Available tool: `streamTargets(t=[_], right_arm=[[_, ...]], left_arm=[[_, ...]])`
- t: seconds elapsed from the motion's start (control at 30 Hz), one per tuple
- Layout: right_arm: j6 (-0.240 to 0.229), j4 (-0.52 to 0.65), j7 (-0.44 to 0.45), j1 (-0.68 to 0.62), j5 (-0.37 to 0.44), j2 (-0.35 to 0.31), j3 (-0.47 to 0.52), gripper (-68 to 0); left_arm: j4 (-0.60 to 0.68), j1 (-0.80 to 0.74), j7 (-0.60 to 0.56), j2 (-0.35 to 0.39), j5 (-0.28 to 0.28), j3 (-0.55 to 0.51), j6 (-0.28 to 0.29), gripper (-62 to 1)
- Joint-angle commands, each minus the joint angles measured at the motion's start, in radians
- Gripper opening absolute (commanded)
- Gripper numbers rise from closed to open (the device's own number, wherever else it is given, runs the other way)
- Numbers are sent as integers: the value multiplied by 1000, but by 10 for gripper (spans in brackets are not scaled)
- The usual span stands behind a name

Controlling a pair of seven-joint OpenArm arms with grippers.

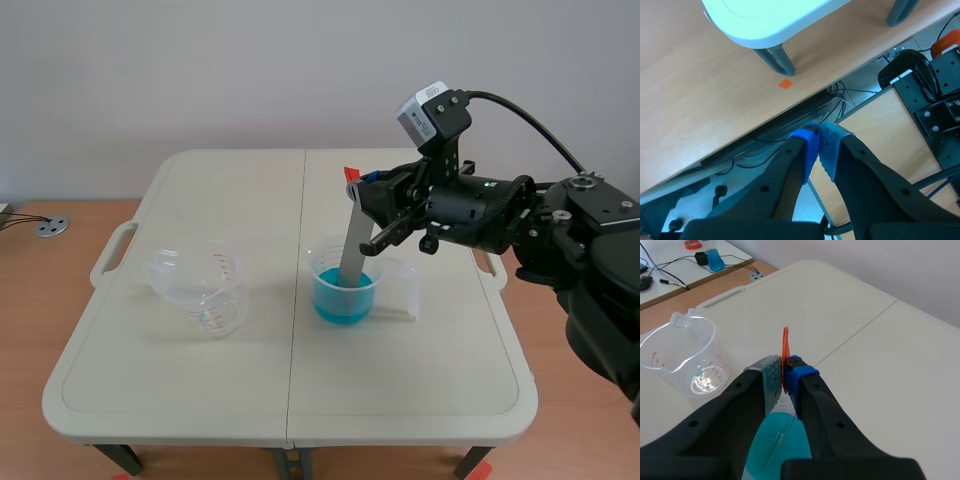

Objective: Hold the metal plate by the orange handle, dip it into the blue solution, take it out and point at it, then put the plate back in the beaker on the left.
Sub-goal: 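Hold the plate still in the solution, then raise the plate and point at it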

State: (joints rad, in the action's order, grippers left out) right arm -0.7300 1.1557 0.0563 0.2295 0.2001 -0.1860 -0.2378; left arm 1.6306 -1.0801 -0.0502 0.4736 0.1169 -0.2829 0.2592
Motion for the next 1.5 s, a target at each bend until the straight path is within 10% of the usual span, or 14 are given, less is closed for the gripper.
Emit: streamTargets(t=[0.0,1.47], right_arm=[[-16,-3,-1,3,-13,-5,-6,-660],[-16,515,-35,-85,-5,-10,77,-660]], left_arm=[[19,1,-9,-2,3,2,2,-590],[20,51,-5,58,3,2,18,-590]])
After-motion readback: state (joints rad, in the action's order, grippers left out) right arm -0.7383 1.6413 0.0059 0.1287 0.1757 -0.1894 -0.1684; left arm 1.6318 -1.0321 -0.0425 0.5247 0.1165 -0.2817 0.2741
